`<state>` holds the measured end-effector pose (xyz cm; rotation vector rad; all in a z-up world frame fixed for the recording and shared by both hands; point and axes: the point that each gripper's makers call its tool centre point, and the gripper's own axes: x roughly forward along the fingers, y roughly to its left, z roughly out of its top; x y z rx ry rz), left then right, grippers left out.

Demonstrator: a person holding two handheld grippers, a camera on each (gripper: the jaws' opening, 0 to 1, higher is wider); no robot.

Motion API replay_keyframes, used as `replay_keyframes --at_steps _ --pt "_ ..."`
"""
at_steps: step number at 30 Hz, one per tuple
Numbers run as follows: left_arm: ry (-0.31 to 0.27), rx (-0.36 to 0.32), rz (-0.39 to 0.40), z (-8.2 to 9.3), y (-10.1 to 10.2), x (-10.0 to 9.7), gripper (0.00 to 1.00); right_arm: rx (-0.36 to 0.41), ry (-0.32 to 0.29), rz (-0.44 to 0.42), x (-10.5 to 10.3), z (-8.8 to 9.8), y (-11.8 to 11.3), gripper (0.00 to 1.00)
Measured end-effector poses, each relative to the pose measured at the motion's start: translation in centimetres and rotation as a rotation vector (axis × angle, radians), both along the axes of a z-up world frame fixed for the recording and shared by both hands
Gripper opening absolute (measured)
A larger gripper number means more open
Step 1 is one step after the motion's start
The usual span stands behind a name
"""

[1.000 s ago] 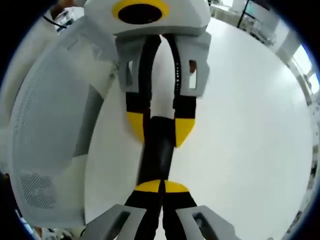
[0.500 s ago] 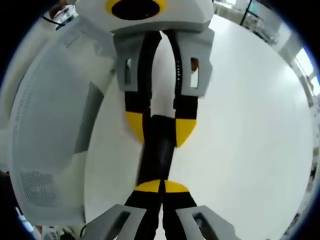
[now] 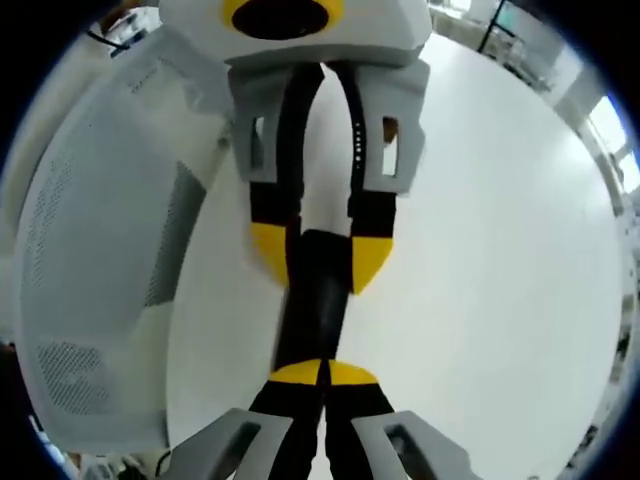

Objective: Press the specified remote control buttons in sequence, fully releasing each button before pressing the next.

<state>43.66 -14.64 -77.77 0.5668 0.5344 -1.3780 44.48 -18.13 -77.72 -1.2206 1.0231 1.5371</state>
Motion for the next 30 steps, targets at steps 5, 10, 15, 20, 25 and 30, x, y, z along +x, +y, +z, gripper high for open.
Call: replay_keyframes --at_steps 5,10,15,20,25,30 --pt "0.000 0.002 0.000 0.0 0.0 0.0 0.23 0.008 -0.004 -0.005 0.0 0.2 -0.4 0.00" --pt "0.000 0.003 0.000 0.0 0.0 0.0 0.23 0.041 0.000 -0.031 0.1 1.1 -0.4 0.00" --pt "0.000 0.007 -0.002 0.0 0.0 0.0 0.23 0.040 0.001 -0.019 -0.5 1.3 -0.5 0.00" --pt "0.000 0.007 -0.001 0.1 0.0 0.0 0.23 0.040 0.005 -0.010 -0.9 1.2 -0.3 0.00" --pt "-0.003 0.009 -0.002 0.1 0.0 0.0 0.23 0.036 0.008 -0.006 -1.1 0.9 -0.2 0.00" --pt "-0.004 0.009 -0.002 0.0 0.0 0.0 0.23 0.035 0.010 -0.008 -1.2 0.7 -0.2 0.00"
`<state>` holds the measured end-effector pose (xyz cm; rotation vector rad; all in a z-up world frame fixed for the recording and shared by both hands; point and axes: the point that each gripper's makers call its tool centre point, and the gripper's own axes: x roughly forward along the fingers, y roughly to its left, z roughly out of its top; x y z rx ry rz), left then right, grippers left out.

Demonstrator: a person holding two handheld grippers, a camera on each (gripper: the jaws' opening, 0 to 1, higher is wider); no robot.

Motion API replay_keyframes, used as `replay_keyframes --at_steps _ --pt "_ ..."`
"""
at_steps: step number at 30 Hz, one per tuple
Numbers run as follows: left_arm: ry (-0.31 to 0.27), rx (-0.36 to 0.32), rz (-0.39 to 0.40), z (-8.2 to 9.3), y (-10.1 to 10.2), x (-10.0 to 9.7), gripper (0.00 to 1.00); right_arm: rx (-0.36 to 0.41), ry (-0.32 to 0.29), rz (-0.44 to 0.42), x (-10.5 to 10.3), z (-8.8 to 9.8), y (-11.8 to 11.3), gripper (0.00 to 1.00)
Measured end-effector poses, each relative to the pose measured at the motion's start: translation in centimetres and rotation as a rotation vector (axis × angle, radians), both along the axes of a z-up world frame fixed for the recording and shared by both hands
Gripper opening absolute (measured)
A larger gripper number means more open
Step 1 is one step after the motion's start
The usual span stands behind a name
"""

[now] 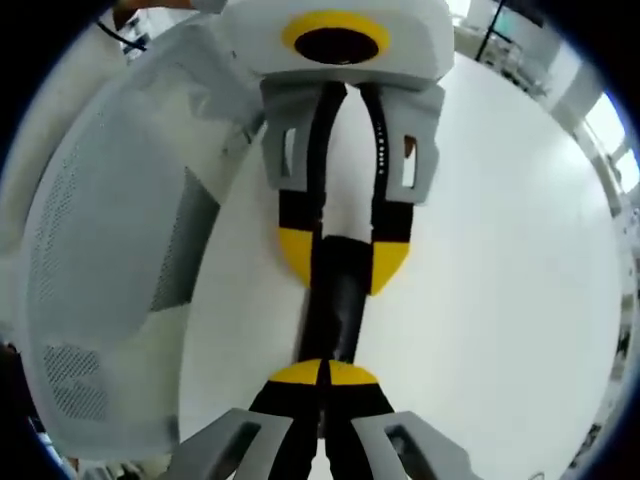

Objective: Press the specified remote control buttons in sequence, fully releasing each button before pressing the next.

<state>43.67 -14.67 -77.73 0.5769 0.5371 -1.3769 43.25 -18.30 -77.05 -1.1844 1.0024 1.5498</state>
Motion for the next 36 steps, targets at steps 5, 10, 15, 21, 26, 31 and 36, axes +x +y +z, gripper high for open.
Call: replay_keyframes --at_steps 5,10,15,21,26,31,36 --pt "0.000 0.000 0.000 -0.04 -0.01 0.03 0.23 -0.002 0.001 -0.002 -0.02 -0.12 0.06 0.00" --pt "0.000 -0.001 0.001 -0.04 -0.02 0.03 0.23 0.000 0.001 -0.002 0.03 -0.27 0.15 0.00" --pt "0.002 -0.002 0.003 -0.06 -0.01 0.05 0.23 -0.005 0.001 0.003 0.09 -0.32 0.14 0.00" --pt "0.003 -0.003 0.003 -0.06 0.00 0.02 0.23 -0.018 -0.007 0.014 0.08 -0.39 0.15 0.00" --pt "0.000 -0.005 0.004 -0.06 -0.01 0.01 0.23 -0.022 0.002 -0.002 0.08 -0.43 0.14 0.00" --pt "0.000 -0.004 0.004 -0.08 0.00 0.05 0.23 -0.026 -0.008 0.008 0.21 -0.53 0.08 0.00" --pt "-0.002 -0.002 0.005 -0.07 -0.01 0.03 0.23 -0.023 -0.017 0.011 0.10 -0.47 0.11 0.00"
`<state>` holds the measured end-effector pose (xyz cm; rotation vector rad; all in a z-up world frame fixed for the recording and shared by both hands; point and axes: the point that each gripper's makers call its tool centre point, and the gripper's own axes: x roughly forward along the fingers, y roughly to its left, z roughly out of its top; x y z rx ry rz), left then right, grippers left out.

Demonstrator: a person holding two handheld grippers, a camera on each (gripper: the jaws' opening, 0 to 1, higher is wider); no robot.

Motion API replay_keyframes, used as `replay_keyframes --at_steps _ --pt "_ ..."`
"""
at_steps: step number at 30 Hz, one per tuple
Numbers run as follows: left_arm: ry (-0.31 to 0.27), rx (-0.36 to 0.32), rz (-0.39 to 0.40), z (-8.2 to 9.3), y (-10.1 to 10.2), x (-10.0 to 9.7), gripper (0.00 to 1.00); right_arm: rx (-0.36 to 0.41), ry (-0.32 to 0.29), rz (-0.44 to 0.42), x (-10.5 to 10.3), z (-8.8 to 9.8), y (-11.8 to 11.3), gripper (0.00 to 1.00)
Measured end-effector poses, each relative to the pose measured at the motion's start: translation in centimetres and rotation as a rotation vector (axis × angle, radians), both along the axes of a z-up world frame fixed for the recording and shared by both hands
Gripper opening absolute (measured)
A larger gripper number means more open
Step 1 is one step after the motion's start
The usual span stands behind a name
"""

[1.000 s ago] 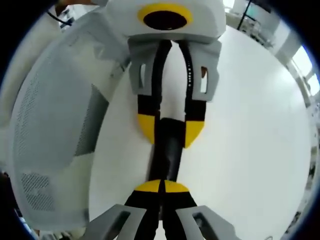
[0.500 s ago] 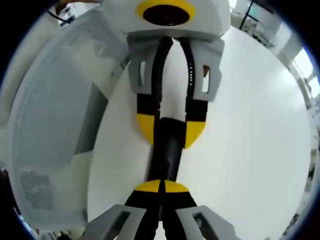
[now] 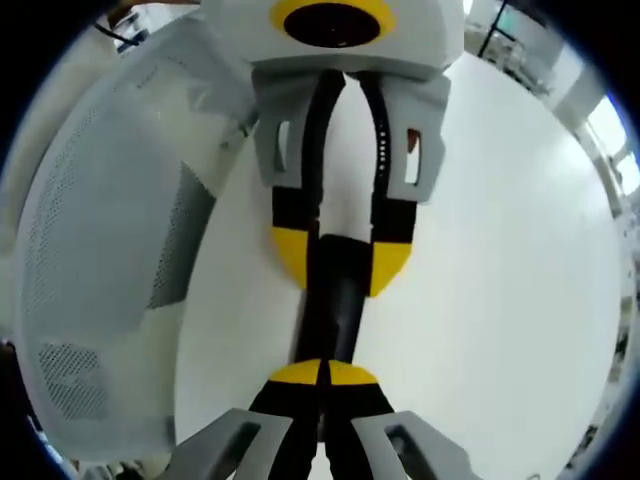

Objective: Press the specified remote control buttons in sequence, fully releasing each button before pressing the next.

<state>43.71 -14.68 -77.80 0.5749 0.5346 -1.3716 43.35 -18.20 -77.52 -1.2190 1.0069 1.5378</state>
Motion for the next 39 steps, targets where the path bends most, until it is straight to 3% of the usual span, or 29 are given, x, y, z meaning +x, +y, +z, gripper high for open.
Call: replay_keyframes --at_steps 39 --pt "-0.002 0.008 -0.003 0.09 0.01 -0.14 0.23 0.027 -0.010 0.012 -0.94 0.67 -0.48 0.00"
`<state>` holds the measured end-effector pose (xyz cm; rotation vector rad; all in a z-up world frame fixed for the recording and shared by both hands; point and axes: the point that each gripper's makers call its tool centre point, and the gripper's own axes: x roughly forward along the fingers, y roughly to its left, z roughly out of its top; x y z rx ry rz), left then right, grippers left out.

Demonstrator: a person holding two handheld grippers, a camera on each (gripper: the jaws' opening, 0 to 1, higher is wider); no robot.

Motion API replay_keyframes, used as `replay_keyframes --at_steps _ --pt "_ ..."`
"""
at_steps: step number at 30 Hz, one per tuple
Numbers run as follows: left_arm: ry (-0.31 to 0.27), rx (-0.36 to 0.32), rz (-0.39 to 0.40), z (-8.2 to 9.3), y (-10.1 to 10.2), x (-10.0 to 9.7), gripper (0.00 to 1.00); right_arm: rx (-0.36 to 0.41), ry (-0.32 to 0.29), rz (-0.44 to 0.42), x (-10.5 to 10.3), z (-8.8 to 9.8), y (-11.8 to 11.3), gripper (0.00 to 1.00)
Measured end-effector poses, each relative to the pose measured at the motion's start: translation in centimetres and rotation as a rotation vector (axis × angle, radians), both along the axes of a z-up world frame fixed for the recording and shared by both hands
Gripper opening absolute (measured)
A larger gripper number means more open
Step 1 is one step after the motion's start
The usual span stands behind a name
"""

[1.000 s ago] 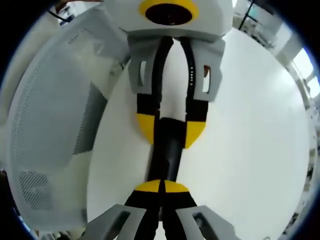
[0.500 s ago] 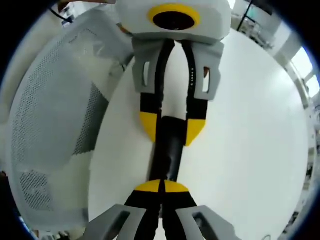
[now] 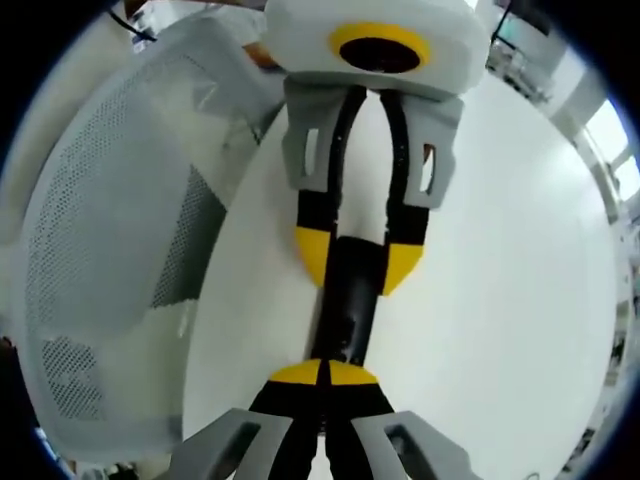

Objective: Press the specified remote control buttons in sequence, fully releasing each button before pressing the next.

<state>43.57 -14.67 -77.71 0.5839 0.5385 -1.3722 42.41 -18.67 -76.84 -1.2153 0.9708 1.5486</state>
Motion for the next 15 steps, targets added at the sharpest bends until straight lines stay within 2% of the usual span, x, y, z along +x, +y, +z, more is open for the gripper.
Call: replay_keyframes --at_steps 15 --pt "0.001 -0.001 -0.001 0.00 -0.04 0.04 0.23 -0.006 0.007 0.009 -0.25 -0.68 0.22 0.00"
